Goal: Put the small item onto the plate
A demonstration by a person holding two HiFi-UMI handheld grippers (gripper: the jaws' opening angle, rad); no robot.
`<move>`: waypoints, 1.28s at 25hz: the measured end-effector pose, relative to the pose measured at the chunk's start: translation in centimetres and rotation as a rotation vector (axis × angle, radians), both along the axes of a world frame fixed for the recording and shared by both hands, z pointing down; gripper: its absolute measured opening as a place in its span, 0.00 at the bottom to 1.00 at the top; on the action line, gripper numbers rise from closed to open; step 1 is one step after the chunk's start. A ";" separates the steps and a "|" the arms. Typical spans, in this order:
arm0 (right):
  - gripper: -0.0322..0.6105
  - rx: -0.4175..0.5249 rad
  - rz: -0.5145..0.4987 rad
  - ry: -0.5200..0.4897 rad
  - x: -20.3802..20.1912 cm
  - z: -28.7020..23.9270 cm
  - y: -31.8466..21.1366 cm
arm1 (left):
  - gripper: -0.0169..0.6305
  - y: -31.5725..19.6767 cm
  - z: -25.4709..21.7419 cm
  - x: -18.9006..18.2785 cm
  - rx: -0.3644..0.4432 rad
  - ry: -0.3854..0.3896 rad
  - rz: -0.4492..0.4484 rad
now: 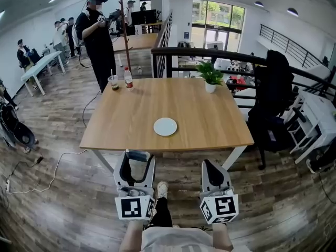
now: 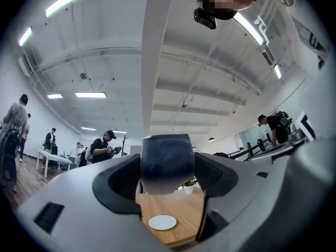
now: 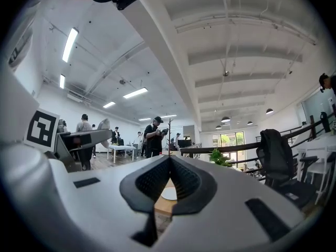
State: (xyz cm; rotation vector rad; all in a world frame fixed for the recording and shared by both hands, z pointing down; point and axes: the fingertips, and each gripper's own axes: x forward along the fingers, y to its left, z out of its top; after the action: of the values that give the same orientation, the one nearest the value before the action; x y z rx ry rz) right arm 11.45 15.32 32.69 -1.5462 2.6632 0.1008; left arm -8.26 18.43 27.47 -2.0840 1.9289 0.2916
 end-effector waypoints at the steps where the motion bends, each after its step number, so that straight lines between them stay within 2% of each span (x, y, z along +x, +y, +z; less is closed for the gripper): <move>1: 0.08 0.000 0.005 0.002 0.1 0.0 -0.7 | 0.51 -0.9 -0.1 0.0 0.004 0.002 0.006; 7: 0.08 -0.008 0.005 0.035 -1.0 -0.5 -4.9 | 0.51 -5.0 -0.9 -0.9 0.024 0.000 0.010; 16: 0.08 -0.045 -0.050 0.057 -5.3 1.1 -11.0 | 0.51 -11.0 1.3 -4.1 -0.020 0.038 -0.014; 21: 0.08 -0.051 -0.050 0.060 -6.4 1.3 -15.4 | 0.51 -15.6 1.9 -5.8 -0.032 0.044 -0.023; 32: 0.08 -0.054 -0.033 0.069 -10.1 -0.5 -27.0 | 0.51 -27.7 -0.1 -9.2 -0.019 0.049 0.017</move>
State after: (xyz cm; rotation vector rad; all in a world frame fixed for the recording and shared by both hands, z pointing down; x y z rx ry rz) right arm 1.31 -11.71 32.22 -1.5411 2.7654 0.0833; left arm -17.48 -9.32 27.32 -2.1252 1.9495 0.3326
